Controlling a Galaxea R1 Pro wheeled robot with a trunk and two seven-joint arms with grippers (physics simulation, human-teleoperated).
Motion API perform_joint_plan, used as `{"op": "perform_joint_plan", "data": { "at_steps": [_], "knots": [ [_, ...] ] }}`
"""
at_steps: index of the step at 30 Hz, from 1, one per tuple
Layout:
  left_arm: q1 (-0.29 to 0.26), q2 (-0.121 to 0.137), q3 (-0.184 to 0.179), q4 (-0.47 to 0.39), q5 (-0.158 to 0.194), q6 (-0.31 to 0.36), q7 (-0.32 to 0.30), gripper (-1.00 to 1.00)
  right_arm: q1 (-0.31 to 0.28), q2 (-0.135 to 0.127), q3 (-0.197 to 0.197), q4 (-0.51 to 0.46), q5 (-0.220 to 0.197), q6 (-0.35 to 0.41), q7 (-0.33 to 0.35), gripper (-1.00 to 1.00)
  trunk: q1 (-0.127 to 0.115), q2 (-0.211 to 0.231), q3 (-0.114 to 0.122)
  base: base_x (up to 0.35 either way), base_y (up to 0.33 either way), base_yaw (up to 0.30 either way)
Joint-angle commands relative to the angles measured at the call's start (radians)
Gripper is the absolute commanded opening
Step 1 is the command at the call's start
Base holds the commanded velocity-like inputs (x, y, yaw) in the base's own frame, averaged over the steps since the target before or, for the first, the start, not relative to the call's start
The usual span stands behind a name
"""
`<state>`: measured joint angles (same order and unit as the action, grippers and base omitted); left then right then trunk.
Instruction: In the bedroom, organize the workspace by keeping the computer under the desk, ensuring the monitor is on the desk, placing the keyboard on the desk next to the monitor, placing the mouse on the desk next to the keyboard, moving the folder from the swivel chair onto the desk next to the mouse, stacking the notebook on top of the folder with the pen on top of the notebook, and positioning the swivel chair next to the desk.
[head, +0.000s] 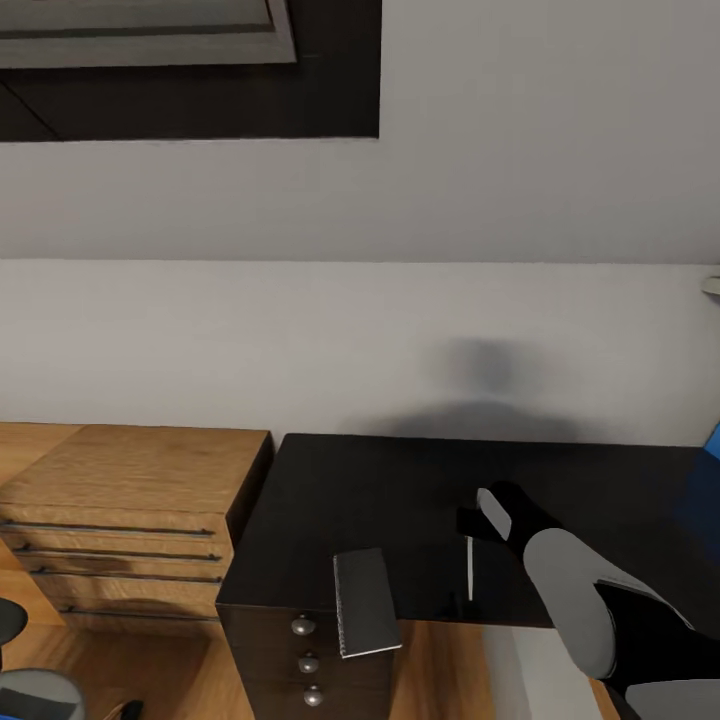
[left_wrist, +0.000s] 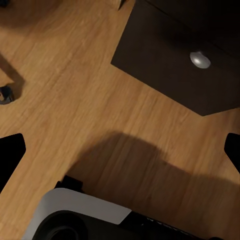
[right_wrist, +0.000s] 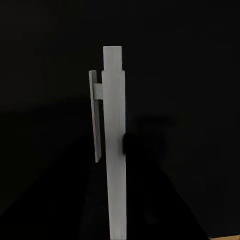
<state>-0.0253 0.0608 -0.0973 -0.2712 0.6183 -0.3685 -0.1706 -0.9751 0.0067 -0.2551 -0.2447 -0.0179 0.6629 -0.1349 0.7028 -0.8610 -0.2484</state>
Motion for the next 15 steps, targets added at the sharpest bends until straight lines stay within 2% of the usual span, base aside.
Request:
{"op": "perform_joint_plan", "data": {
  "at_steps": [1,6,15],
  "knots": [
    [-0.001,0.001,-0.008,0.001,0.011,-0.004,-0.003,1.00,-0.001,0.000,-0.004,-0.002,-0.003,0.005,0.003,-1.00,0.000,-0.001,-0.001,0.035,0.000,0.000],
    [-0.001,0.001,-0.008,0.001,0.011,-0.004,-0.003,1.00,-0.001,-0.003,-0.004,-0.001,-0.001,0.010,0.035,-1.00,0.000,-0.001,-0.001,0.018,0.000,0.000],
    [-0.001,0.001,-0.009,0.001,0.011,-0.004,-0.003,1.00,-0.001,-0.010,-0.004,0.000,0.000,0.015,0.047,-1.00,0.000,-0.001,-0.001,0.003,0.000,0.000]
  ]
}}
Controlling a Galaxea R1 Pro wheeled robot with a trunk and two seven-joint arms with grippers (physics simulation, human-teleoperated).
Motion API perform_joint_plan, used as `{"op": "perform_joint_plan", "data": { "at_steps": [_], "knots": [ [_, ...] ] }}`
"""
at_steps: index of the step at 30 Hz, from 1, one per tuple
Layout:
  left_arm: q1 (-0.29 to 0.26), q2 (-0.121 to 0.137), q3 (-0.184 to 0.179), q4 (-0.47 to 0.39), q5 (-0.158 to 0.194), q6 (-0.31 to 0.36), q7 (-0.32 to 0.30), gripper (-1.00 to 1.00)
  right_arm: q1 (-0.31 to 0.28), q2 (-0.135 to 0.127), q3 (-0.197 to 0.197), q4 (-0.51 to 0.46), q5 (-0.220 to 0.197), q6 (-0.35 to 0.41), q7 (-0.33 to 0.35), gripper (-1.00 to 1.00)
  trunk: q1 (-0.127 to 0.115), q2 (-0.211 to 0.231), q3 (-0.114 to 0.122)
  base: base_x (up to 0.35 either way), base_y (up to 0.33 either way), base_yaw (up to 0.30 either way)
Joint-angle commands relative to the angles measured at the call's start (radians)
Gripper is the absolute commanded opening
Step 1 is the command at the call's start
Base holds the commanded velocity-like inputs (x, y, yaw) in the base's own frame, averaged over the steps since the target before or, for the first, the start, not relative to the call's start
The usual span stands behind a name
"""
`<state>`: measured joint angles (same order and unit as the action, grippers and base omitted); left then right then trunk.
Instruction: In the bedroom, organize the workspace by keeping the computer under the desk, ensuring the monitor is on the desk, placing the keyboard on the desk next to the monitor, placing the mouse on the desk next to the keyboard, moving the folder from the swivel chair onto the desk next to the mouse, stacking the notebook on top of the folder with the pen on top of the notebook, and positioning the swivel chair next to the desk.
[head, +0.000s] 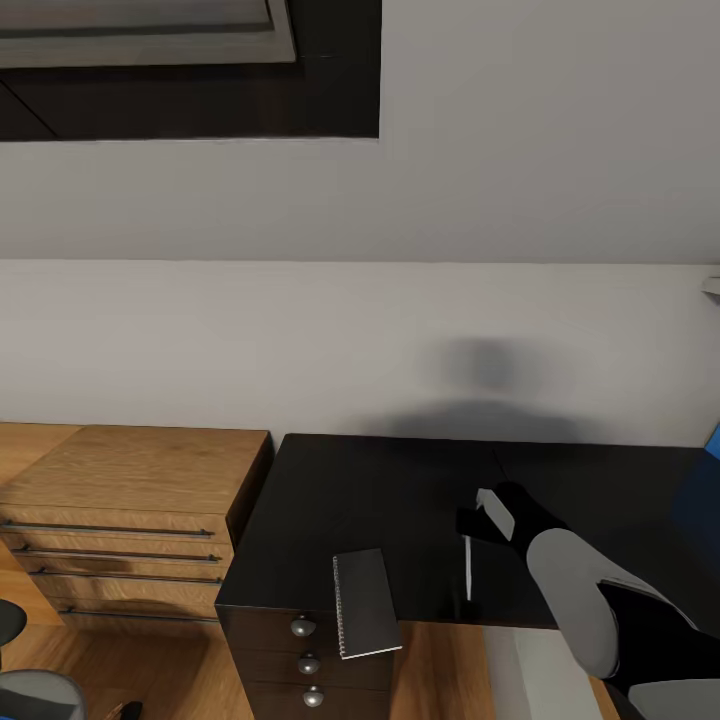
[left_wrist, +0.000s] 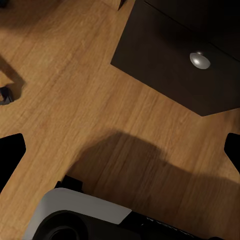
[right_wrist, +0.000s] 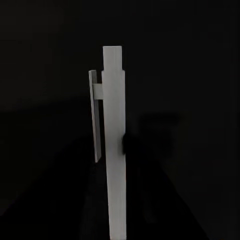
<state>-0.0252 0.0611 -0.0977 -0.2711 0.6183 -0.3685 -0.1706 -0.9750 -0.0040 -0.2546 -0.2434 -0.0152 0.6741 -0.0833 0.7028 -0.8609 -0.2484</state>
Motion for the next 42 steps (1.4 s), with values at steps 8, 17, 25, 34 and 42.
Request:
{"op": "perform_joint_plan", "data": {
  "at_steps": [8,17,25,34,42],
  "knots": [
    [-0.001,0.001,-0.008,0.001,0.011,-0.004,-0.003,1.00,-0.001,-0.005,-0.005,-0.001,-0.003,0.015,0.000,-1.00,0.000,-0.001,-0.001,0.001,0.000,0.000],
    [-0.001,0.002,-0.008,0.000,0.009,-0.005,-0.003,1.00,-0.001,-0.005,-0.005,-0.001,-0.003,0.015,0.000,-1.00,0.000,-0.001,-0.001,0.074,0.000,0.000],
    [-0.001,0.002,-0.005,-0.005,0.011,-0.006,-0.002,1.00,-0.001,-0.005,-0.005,0.000,-0.003,0.015,0.000,-1.00,0.000,-0.001,-0.001,0.015,0.000,0.000],
    [-0.001,0.001,-0.004,-0.006,0.013,-0.021,0.000,1.00,-0.001,-0.005,-0.005,0.001,-0.003,0.014,-0.001,-1.00,0.035,-0.064,-0.030,0.002,0.000,0.000],
    [-0.001,0.000,-0.004,-0.007,0.014,-0.042,0.001,1.00,-0.001,-0.005,-0.005,0.001,-0.003,0.009,-0.001,-1.00,0.065,-0.120,-0.055,0.000,0.000,0.000]
  ]
}}
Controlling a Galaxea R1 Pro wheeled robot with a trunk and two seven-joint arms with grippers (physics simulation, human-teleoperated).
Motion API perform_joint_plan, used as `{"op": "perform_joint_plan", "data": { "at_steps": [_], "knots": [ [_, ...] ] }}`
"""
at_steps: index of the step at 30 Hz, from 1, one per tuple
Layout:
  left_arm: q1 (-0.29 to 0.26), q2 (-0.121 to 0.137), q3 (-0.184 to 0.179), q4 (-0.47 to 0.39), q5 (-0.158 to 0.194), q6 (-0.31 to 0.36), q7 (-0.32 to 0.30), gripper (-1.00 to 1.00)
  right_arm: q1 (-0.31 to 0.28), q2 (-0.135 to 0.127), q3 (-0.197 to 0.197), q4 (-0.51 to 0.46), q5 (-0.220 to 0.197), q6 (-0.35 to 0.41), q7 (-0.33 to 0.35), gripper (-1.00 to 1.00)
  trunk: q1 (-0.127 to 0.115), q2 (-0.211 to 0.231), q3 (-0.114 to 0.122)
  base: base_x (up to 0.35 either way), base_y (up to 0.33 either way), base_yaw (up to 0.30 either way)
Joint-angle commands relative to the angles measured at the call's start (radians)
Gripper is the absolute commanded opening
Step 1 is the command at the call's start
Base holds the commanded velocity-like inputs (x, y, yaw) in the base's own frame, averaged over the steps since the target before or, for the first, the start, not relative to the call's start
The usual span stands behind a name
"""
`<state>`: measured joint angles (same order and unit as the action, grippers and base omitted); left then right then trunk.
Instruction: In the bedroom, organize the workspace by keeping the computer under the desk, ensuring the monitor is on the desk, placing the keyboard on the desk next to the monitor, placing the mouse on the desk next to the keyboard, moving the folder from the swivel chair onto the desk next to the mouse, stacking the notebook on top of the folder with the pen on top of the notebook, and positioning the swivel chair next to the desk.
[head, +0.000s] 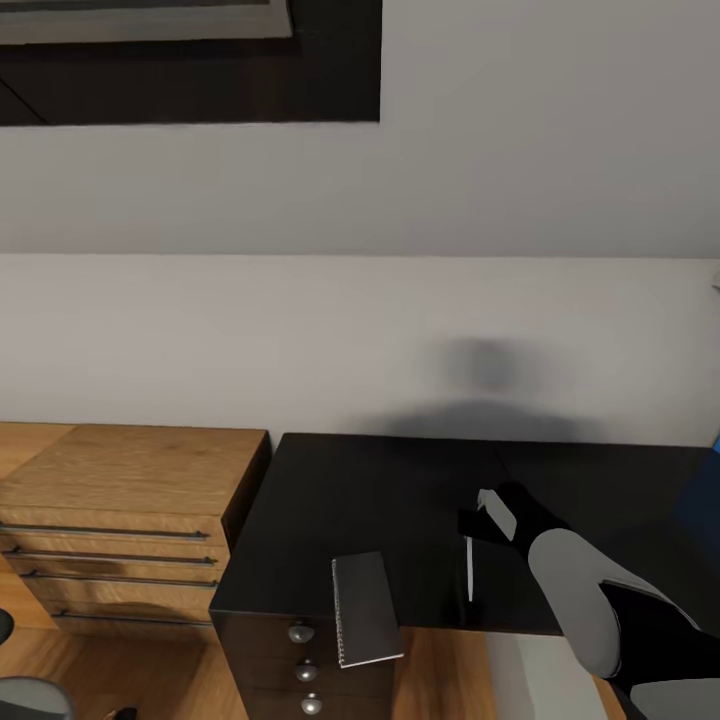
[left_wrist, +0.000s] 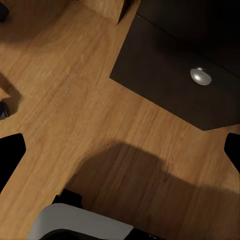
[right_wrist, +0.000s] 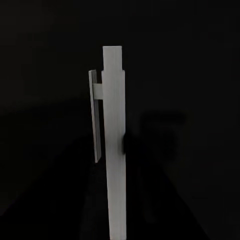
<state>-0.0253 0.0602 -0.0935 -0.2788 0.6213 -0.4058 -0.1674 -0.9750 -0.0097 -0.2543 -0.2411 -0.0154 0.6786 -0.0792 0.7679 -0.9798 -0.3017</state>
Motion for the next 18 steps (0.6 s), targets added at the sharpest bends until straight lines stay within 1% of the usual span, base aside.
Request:
{"op": "perform_joint_plan", "data": {
  "at_steps": [1,18],
  "knots": [
    [-0.001,0.001,-0.008,0.001,0.011,-0.006,-0.002,1.00,-0.001,0.001,-0.005,-0.001,-0.003,0.003,-0.005,-1.00,0.004,-0.008,-0.004,0.000,0.000,0.000],
    [-0.001,0.003,-0.008,0.002,0.013,-0.008,0.000,1.00,-0.001,0.001,-0.005,0.021,-0.003,-0.001,-0.005,-1.00,0.069,-0.127,-0.058,0.000,0.000,0.000]
  ]
}}
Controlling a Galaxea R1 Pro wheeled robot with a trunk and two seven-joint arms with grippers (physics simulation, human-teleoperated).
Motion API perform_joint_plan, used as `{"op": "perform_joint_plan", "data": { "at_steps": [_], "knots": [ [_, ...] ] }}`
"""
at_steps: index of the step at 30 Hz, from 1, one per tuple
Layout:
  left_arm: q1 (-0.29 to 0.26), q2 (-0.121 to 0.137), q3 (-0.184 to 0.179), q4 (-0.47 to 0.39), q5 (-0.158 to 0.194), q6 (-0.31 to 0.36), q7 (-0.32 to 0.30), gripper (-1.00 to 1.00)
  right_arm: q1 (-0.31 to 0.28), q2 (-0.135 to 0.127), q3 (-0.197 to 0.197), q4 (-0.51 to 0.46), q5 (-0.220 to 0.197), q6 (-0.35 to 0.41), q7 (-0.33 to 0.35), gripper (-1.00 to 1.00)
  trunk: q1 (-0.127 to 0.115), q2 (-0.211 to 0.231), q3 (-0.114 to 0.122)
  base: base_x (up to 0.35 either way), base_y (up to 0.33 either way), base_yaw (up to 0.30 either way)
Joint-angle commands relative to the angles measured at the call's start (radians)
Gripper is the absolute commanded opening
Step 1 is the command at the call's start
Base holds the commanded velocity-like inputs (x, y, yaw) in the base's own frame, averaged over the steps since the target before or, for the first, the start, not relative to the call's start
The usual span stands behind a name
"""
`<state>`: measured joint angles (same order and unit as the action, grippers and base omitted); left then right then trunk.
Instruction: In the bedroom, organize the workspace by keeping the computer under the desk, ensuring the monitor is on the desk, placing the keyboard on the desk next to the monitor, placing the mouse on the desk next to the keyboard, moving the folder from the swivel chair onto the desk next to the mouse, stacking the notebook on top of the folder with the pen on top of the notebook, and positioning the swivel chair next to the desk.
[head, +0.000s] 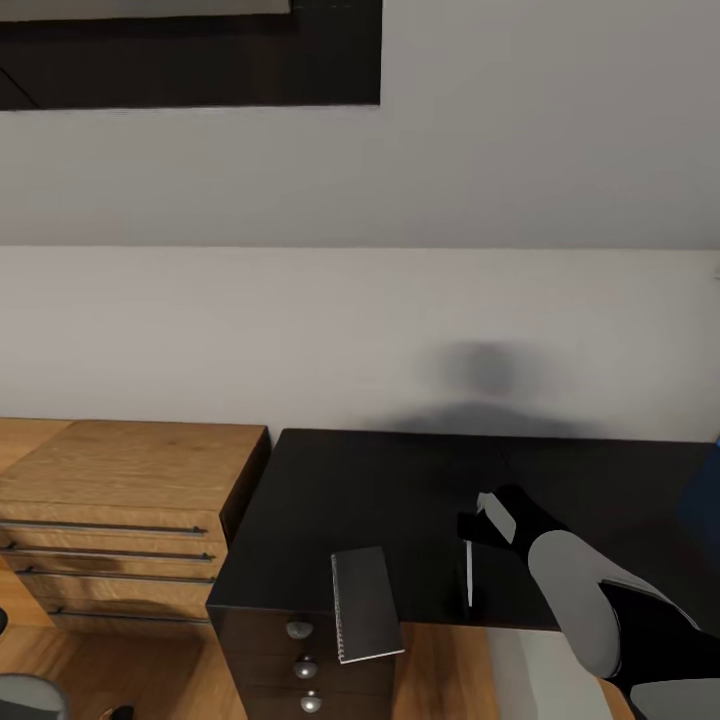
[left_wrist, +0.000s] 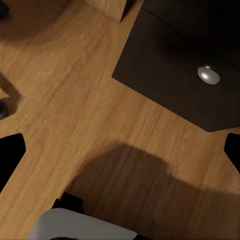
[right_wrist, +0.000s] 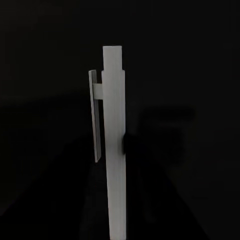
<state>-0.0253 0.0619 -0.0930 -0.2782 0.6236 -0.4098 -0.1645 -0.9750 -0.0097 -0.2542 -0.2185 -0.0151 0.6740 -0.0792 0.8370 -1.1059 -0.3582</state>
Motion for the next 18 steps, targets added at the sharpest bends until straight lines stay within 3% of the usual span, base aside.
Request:
{"op": "perform_joint_plan", "data": {
  "at_steps": [1,15,18],
  "knots": [
    [-0.001,0.001,-0.008,0.001,0.011,-0.004,-0.003,1.00,-0.001,0.001,-0.005,-0.001,-0.003,0.004,-0.005,-1.00,0.004,-0.008,-0.004,0.000,0.000,0.000],
    [-0.001,0.000,-0.010,0.001,0.010,-0.005,-0.003,1.00,-0.001,0.000,-0.005,-0.001,-0.003,0.004,-0.005,-1.00,0.058,-0.106,-0.048,0.000,0.000,0.000],
    [-0.001,-0.001,-0.010,0.001,0.009,-0.005,-0.003,1.00,-0.001,-0.001,-0.005,-0.001,-0.003,0.004,-0.005,-1.00,0.058,-0.106,-0.048,0.000,0.000,0.000]
  ]
}}
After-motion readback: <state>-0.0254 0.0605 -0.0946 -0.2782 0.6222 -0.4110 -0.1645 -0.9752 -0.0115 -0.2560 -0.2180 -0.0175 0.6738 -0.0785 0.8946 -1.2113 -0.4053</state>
